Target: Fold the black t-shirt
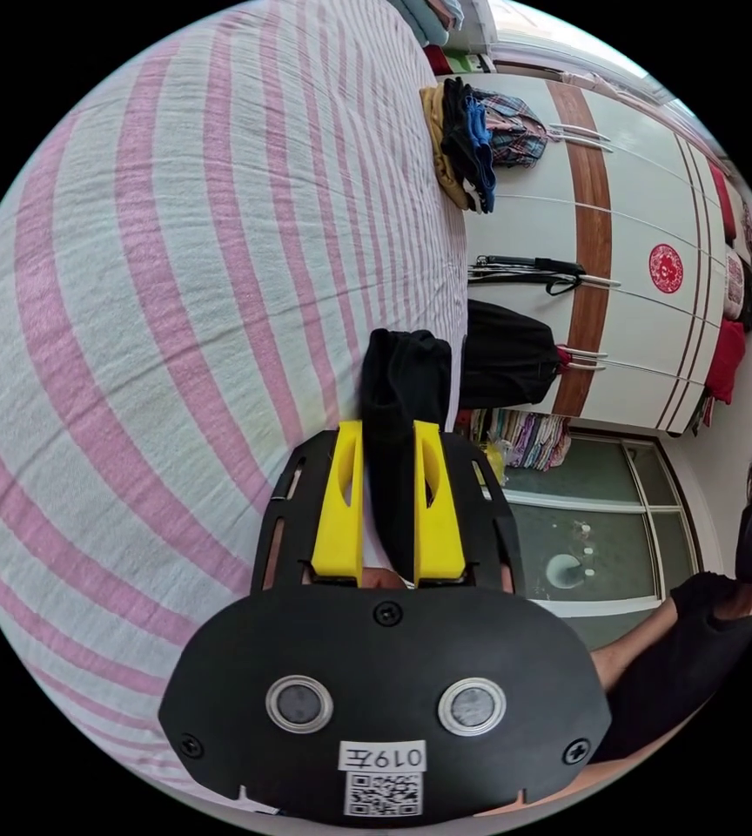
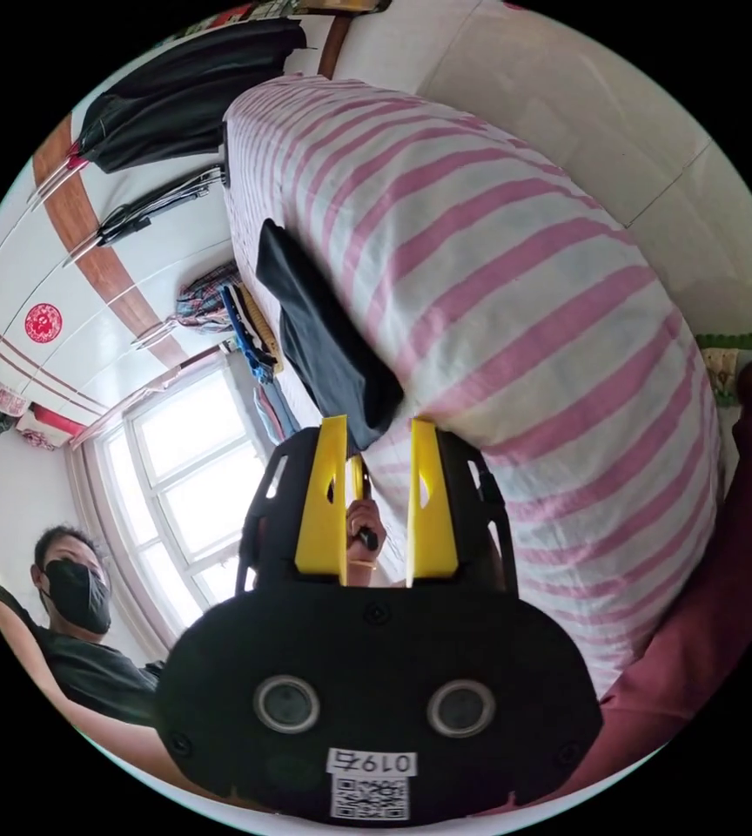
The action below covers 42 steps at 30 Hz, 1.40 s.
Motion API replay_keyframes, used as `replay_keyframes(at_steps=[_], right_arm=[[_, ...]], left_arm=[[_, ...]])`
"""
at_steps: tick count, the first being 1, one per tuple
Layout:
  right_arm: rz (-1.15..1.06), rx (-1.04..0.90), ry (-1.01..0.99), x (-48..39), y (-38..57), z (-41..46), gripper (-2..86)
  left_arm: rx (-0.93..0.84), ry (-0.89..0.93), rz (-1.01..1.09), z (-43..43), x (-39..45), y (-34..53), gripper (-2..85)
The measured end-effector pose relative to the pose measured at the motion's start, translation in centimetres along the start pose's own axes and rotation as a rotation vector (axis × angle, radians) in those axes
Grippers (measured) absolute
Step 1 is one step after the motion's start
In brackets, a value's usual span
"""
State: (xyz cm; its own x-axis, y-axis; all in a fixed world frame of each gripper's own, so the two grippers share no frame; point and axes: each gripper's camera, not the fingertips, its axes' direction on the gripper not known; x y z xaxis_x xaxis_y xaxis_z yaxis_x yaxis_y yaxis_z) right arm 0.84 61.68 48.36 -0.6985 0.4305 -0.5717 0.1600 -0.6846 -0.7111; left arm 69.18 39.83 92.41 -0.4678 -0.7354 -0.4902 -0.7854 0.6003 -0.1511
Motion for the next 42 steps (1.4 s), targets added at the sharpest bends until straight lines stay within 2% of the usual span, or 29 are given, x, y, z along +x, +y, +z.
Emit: replay_keyframes(at_steps=[7,10,18,23,29,33,42], right_arm=[[-0.002,0.064,-0.066,-1.1,-1.0,3.0,7.7],[-0.007,0.084,-0.022,-2.0,-1.2,3.2,5.1],[0.005,0.076,-0.011,-4.3,-1.3,2.6,5.1],[0.026,0.054,-0.038,-5.6,-2.5,2.2,8.5],[0.076,0.093,-0.032,-7.8,-3.4,1.2,4.7],[0.019,0.047,0.025,-11.7,-4.6,0.1,3.0],[-0.171,-0.147,-0.018,-27.0,-9.7,-5.3,1.2]], left_arm=[[0.012,0.028,0.001,1.8,-0.3,-1.1,6.5],[0.021,0.021,-0.009,2.8,-0.1,-1.6,4.9],[0.010,-0.012,-0.040,4.4,1.1,-1.6,3.0],[-0.041,0.022,-0.015,5.8,2.6,-2.0,3.7],[-0.105,-0.022,0.012,7.6,4.4,-1.6,3.2],[-0.112,-0.062,0.014,8.3,6.4,-1.6,3.1],[0.004,0.050,-0.056,8.1,15.1,2.2,3.2]])
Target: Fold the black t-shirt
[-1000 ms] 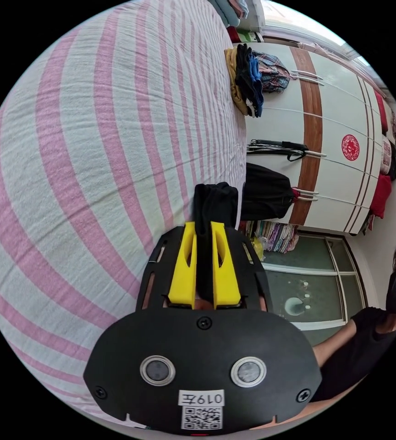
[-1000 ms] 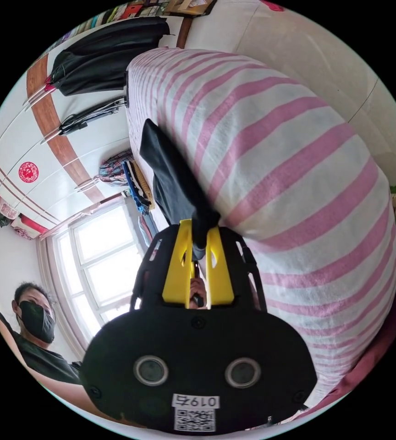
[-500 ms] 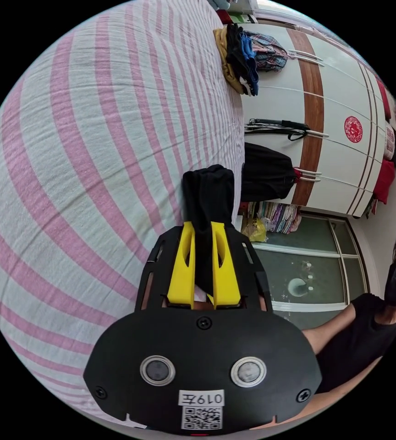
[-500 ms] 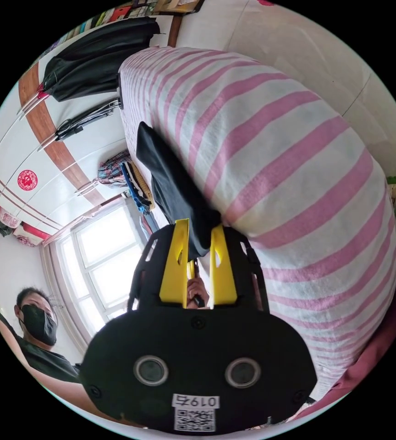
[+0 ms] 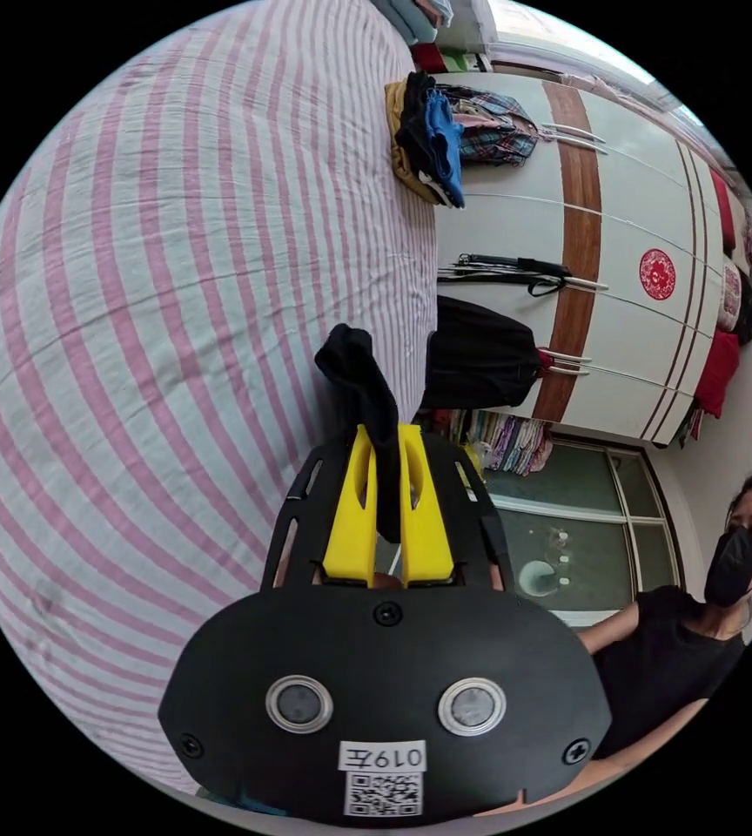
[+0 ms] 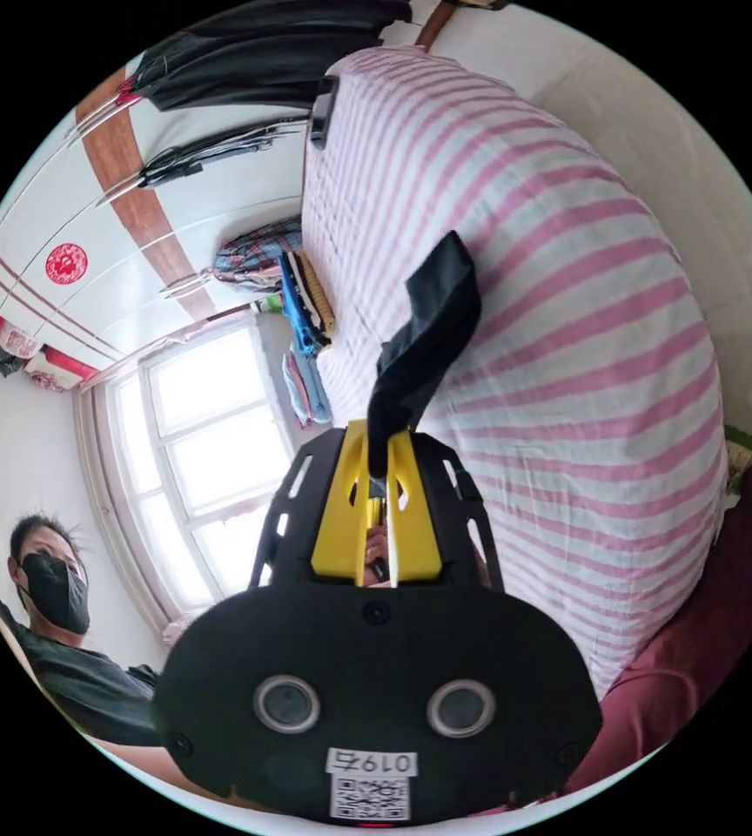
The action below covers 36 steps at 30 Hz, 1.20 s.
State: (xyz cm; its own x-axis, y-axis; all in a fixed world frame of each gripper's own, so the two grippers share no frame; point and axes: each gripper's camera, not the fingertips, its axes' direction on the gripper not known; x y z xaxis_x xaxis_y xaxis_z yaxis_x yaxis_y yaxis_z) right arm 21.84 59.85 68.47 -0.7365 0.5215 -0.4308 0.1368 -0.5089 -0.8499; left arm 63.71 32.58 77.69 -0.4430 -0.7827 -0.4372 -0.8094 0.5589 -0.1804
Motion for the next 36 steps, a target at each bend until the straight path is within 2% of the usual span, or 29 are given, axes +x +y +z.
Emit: replay_keyframes(at_steps=[8,12,16,20,27,36], right_arm=[[-0.129,-0.260,-0.050,-16.6,-9.1,-6.8,0.8],[-0.183,-0.410,-0.091,-25.4,-15.2,-10.5,0.7],[-0.219,-0.577,-0.108,-33.1,-22.6,-13.4,0.6],[-0.267,-0.687,-0.081,-40.0,-29.0,-14.3,0.7],[-0.310,-0.788,-0.051,-52.0,-39.3,-12.5,1.1],[-0.300,-0.799,-0.014,-62.9,-49.6,-5.8,1.3]], left_arm=[[0.289,0.246,-0.124,1.5,12.2,9.4,3.1],[0.404,0.260,-0.096,4.3,19.0,13.3,3.0],[0.572,0.293,-0.065,9.6,25.4,17.4,2.8],[0.751,0.434,-0.104,16.5,29.4,19.6,2.9],[0.839,0.470,-0.165,23.6,35.1,16.5,3.2],[0.815,0.463,-0.198,27.6,37.8,4.8,2.7]])
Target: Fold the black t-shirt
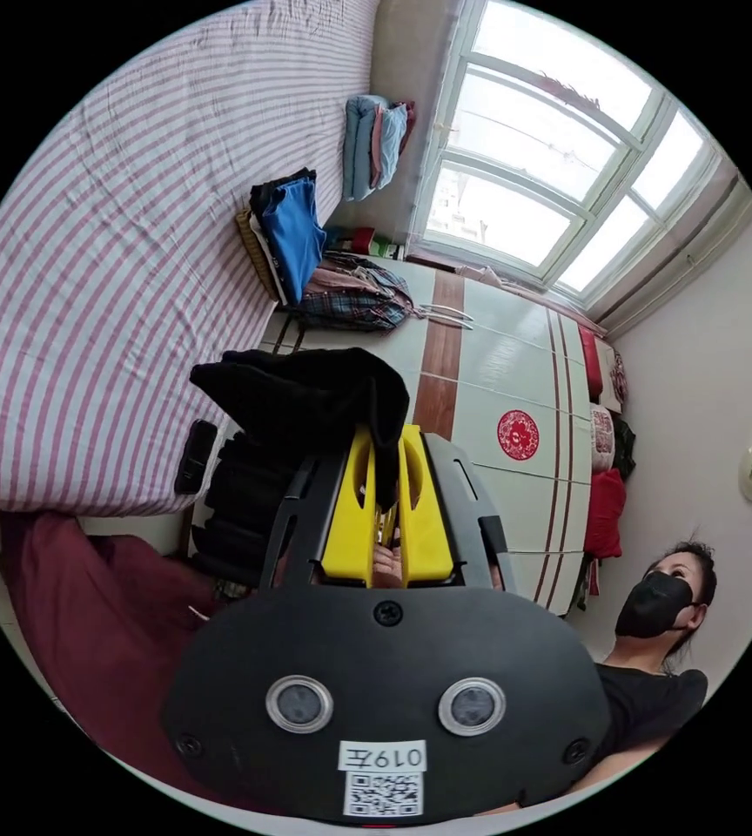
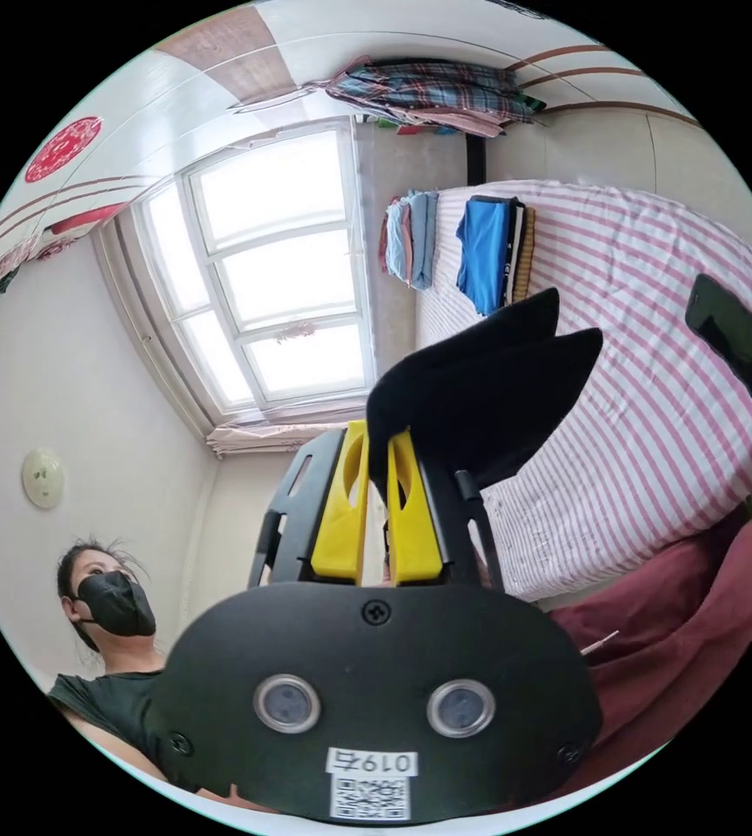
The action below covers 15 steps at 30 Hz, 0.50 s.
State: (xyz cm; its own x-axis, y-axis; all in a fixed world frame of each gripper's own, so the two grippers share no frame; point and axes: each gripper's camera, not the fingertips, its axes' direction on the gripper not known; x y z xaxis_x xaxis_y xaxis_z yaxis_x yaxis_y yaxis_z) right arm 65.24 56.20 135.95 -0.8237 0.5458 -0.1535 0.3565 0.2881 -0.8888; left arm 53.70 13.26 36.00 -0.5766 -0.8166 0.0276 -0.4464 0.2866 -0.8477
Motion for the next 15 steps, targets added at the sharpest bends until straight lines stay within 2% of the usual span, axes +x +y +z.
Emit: replay_keyframes(at_steps=[5,10,15], right_arm=[[0.003,-0.025,0.053,-4.0,-8.6,0.4,1.0],[-0.034,-0.141,0.109,-8.0,-21.5,4.1,0.6],[-0.147,-0.200,0.094,-13.3,-33.6,9.8,0.5]], left_arm=[[0.066,-0.089,0.033,6.5,2.7,-4.3,2.8],[0.132,-0.198,0.106,12.8,4.8,-11.2,3.0],[0.177,-0.165,0.206,19.2,7.2,-20.6,2.8]])
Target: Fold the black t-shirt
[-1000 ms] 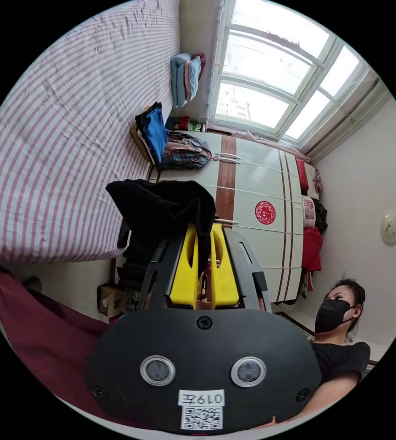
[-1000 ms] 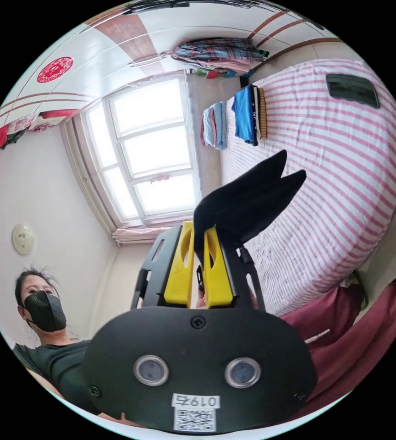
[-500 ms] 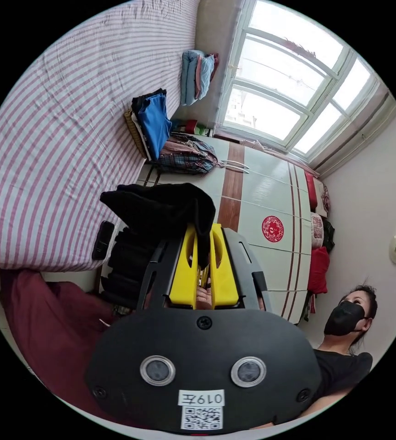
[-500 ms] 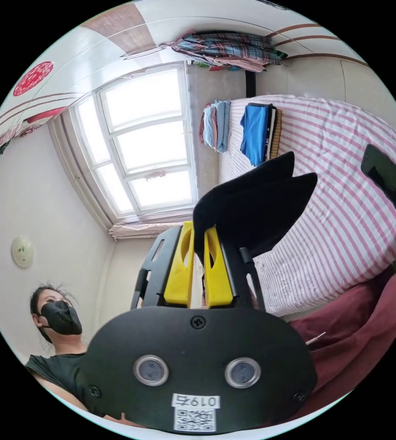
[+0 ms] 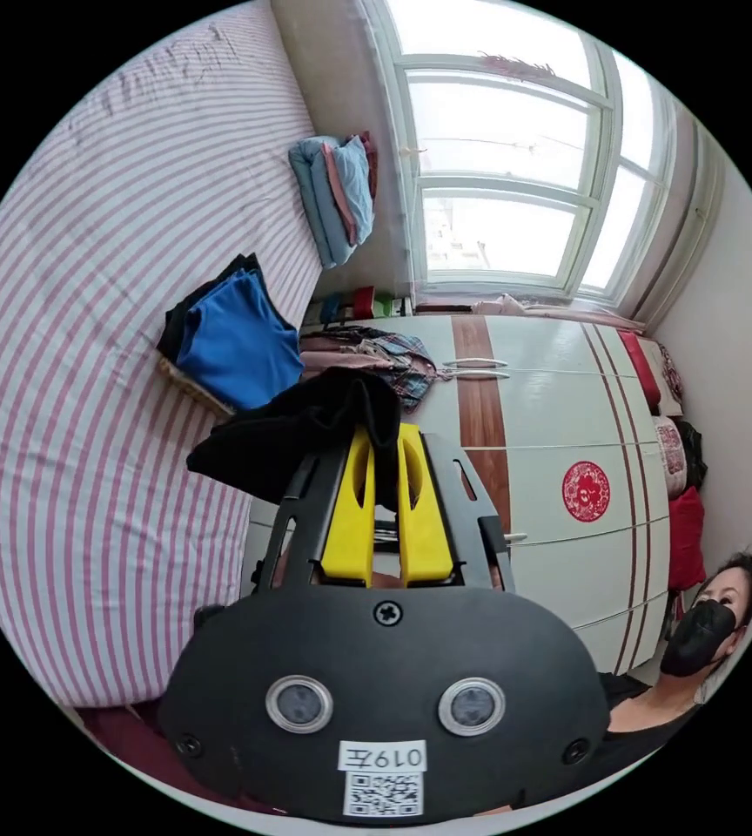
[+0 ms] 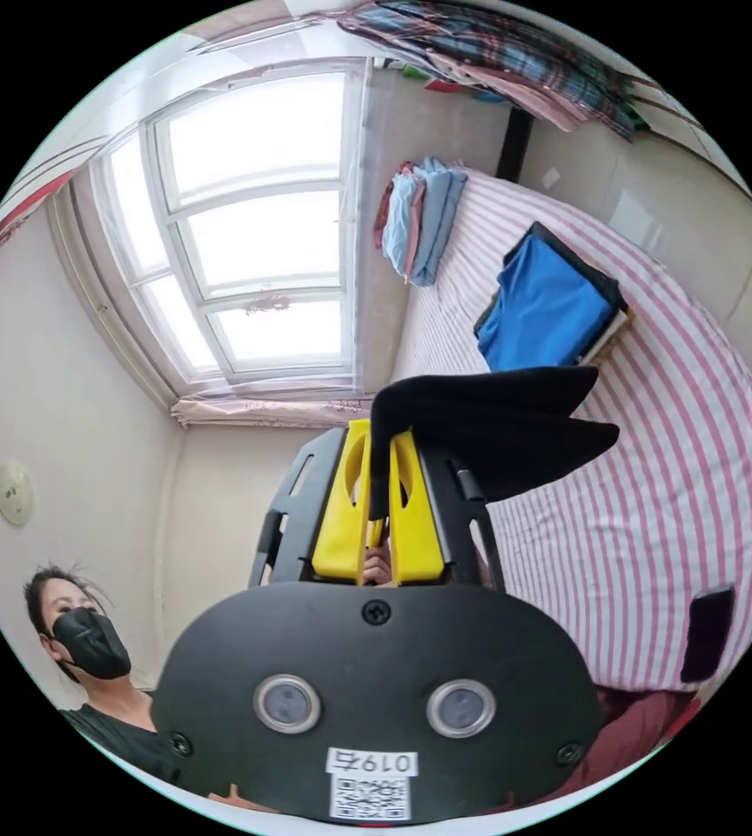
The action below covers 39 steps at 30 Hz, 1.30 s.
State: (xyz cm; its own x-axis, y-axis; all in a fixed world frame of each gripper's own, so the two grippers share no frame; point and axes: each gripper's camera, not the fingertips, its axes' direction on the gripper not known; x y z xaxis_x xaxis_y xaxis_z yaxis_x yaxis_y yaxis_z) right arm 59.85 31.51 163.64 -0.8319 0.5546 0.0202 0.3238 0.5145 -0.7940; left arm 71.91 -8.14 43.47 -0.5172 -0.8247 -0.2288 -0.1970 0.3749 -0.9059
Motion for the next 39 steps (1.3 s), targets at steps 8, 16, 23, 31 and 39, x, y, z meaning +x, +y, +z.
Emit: replay_keyframes(at_steps=[8,16,23,31,39], right_arm=[[-0.215,-0.037,-0.061,-3.4,-14.2,3.2,0.8],[0.097,-0.036,0.170,11.8,-17.3,2.6,0.7],[0.113,-0.003,0.181,9.4,-17.8,1.7,1.6],[0.170,-0.048,0.370,5.7,-19.1,2.2,7.1],[0.129,-0.022,0.496,2.6,-17.0,0.7,6.4]], left_arm=[[0.089,0.086,0.272,9.0,0.3,-10.4,2.6],[0.010,-0.120,-0.007,15.8,-16.3,-9.8,2.9],[0.004,-0.098,-0.020,17.2,-16.2,-9.0,3.2],[-0.081,-0.175,-0.091,18.4,-14.6,-9.6,3.1],[-0.061,-0.323,-0.015,15.5,-10.7,-7.9,1.7]])
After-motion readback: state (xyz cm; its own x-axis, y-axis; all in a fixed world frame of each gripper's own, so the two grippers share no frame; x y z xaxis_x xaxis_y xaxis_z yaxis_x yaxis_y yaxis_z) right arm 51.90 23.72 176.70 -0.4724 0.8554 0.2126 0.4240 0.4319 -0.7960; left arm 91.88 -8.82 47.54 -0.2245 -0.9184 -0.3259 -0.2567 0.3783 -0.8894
